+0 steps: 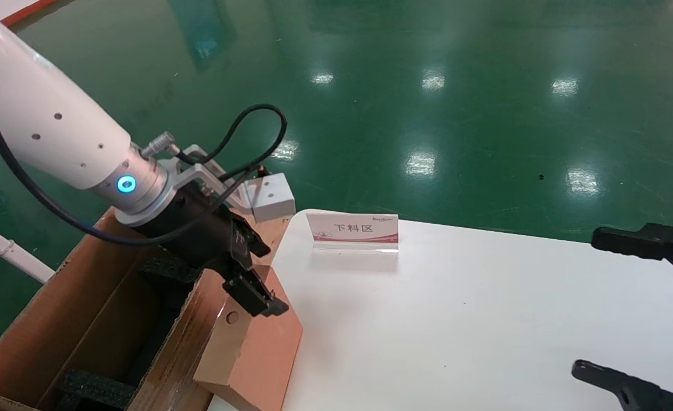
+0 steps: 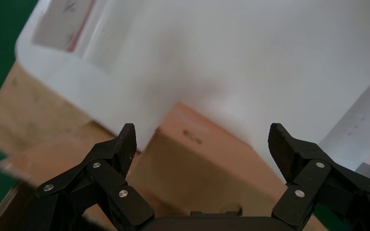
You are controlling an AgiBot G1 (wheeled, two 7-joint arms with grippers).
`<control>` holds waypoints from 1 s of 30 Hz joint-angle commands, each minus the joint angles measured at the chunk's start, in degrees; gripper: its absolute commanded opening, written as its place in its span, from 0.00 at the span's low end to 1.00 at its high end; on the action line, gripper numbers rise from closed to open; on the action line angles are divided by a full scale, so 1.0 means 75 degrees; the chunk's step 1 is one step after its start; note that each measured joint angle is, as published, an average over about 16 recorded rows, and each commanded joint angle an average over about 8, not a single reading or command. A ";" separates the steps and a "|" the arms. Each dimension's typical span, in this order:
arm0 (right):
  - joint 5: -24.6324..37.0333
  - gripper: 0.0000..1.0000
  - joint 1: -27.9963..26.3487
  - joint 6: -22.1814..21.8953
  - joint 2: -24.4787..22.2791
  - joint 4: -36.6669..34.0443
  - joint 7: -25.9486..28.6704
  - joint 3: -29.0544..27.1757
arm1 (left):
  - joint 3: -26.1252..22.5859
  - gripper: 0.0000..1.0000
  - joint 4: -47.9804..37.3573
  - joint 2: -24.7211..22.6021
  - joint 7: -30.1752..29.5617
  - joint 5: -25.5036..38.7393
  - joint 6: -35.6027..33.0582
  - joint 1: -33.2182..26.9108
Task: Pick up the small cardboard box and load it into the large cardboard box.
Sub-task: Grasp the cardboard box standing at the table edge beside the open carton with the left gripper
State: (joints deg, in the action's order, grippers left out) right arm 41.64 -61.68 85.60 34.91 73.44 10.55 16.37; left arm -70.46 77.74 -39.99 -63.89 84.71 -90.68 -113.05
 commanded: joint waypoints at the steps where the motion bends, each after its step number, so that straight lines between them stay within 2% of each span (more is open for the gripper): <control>1: -0.0001 1.00 0.0000 0.0000 0.0000 0.0000 -0.0001 0.0001 | -0.0414 1.00 0.0013 -0.0071 -0.0330 0.0055 0.0024 -0.0351; 12: -0.0005 1.00 -0.0001 -0.0003 -0.0003 0.0000 -0.0003 0.0007 | -0.2136 1.00 0.0022 -0.0444 -0.1316 -0.0508 0.0056 -0.1483; 19: -0.0007 1.00 -0.0002 -0.0005 -0.0004 0.0000 -0.0005 0.0010 | -0.3107 1.00 0.0019 -0.0562 -0.1822 -0.0736 0.0124 -0.1921; 30: -0.0011 1.00 -0.0003 -0.0007 -0.0007 0.0000 -0.0008 0.0016 | -0.3926 1.00 0.0025 -0.0791 -0.2261 -0.0766 0.0362 -0.2074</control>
State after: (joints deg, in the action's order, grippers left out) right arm 41.55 -61.71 85.55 34.86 73.44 10.49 16.49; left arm -99.74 77.93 -45.72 -80.72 79.01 -88.08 -128.72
